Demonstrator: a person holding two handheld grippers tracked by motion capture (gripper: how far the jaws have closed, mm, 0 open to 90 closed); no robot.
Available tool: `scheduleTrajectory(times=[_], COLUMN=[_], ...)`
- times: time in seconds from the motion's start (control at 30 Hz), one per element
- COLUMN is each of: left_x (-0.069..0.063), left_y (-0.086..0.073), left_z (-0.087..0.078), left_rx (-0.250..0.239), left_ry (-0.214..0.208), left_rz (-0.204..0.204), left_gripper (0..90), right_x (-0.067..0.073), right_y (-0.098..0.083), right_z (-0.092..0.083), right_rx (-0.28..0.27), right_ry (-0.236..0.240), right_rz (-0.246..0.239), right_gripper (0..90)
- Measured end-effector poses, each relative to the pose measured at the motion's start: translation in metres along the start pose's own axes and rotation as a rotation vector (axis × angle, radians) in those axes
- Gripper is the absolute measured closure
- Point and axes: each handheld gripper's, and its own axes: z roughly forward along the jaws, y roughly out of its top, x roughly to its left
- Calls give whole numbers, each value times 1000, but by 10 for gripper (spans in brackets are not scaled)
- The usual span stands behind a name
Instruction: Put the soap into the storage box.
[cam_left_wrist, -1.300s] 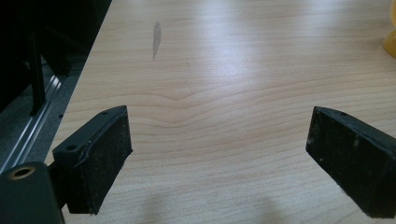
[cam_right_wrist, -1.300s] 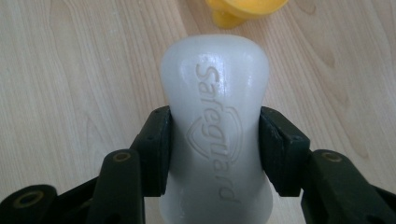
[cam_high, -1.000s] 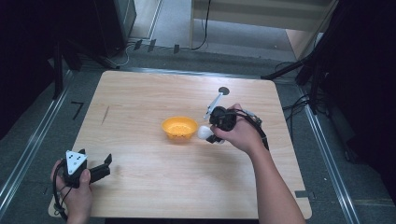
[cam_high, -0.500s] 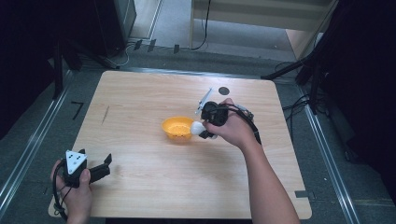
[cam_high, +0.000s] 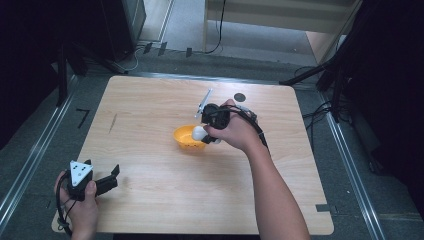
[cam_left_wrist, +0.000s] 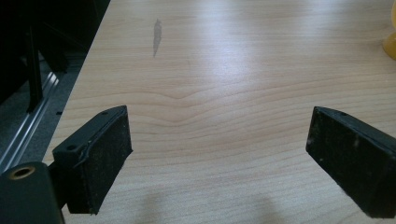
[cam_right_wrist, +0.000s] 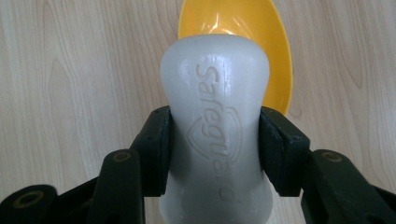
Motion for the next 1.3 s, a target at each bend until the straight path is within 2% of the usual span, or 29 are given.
scheduleTrajectory(times=[0.1,0.23,0.4,0.53,0.57,0.93,1.13,1.17,1.3], left_x=[0,0,0,0,0,0,1,2,2], left_y=[0,0,0,0,0,1,1,1,1], left_z=[1,0,1,1,1,2,2,2,1], left_rx=[4,1,6,4,5,6,8,7,7], left_ry=[0,0,1,3,4,5,-2,-4,-5], left_rz=[0,2,3,1,-2,-8,-18,-21,-19], left_gripper=[69,69,69,69,69,69,69,69,69], right_x=[0,1,-1,-2,-3,-8,-8,-7,-9], right_y=[11,19,23,25,27,41,46,47,46], right_z=[4,8,16,19,20,24,30,34,39], right_rx=[0,-4,15,15,22,44,52,74,87], right_ry=[-12,-17,-34,-27,-27,-39,-32,-32,-32], right_rz=[-28,-39,-55,-51,-63,-99,-100,-94,-93], right_gripper=[501,501,501,500,501,501,500,500,500])
